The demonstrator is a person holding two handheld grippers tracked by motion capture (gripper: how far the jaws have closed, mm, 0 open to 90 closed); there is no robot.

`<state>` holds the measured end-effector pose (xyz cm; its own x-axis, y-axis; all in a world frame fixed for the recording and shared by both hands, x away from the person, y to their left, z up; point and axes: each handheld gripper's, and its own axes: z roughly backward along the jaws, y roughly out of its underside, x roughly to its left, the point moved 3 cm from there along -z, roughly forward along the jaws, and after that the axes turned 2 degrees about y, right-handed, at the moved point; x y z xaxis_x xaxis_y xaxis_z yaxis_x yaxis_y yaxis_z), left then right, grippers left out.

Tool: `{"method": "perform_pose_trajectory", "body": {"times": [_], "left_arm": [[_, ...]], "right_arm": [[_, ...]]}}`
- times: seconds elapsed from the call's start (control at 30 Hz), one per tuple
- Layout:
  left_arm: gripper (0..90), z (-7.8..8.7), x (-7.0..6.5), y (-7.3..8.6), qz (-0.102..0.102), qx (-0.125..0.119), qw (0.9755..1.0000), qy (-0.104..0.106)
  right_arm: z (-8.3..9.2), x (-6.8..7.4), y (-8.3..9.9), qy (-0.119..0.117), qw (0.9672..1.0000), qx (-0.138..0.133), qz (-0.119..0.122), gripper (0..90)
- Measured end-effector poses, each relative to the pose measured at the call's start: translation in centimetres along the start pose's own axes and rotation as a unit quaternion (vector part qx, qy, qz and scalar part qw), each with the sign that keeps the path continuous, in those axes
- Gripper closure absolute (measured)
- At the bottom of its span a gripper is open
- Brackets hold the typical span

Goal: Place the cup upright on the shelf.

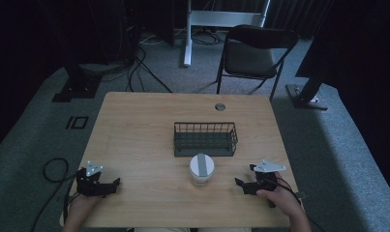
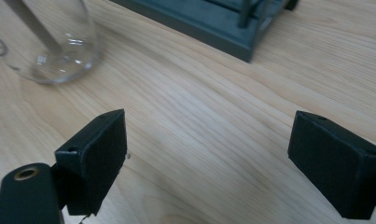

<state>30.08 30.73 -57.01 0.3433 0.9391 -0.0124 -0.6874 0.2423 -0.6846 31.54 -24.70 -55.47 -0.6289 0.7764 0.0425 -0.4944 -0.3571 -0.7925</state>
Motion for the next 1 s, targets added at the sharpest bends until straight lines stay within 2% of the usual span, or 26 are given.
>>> {"method": "perform_pose_trajectory", "body": {"times": [0.13, 0.57, 0.83, 0.87, 1.0], "left_arm": [[0.2, 0.0, 0.0, 0.0, 0.000, 0.000, 1.0000, 0.000], [0.2, 0.0, 0.0, 0.0, 0.000, 0.000, 1.0000, 0.000], [0.2, 0.0, 0.0, 0.0, 0.000, 0.000, 1.0000, 0.000], [0.2, 0.0, 0.0, 0.0, 0.000, 0.000, 1.0000, 0.000], [0.2, 0.0, 0.0, 0.0, 0.000, 0.001, 1.0000, 0.000]], "right_arm": [[-0.4, 0.8, -0.2, -0.012, 0.9999, -0.001, 0.012, 11.3], [-1.1, 2.7, -0.7, -0.045, 0.9987, -0.008, 0.023, 11.4], [-1.5, 4.0, -1.2, -0.064, 0.9972, -0.024, 0.032, 11.6], [-1.8, 4.7, -1.3, -0.071, 0.9965, -0.027, 0.035, 11.6], [-2.0, 5.2, -1.4, -0.078, 0.9956, -0.031, 0.042, 11.6]]}}
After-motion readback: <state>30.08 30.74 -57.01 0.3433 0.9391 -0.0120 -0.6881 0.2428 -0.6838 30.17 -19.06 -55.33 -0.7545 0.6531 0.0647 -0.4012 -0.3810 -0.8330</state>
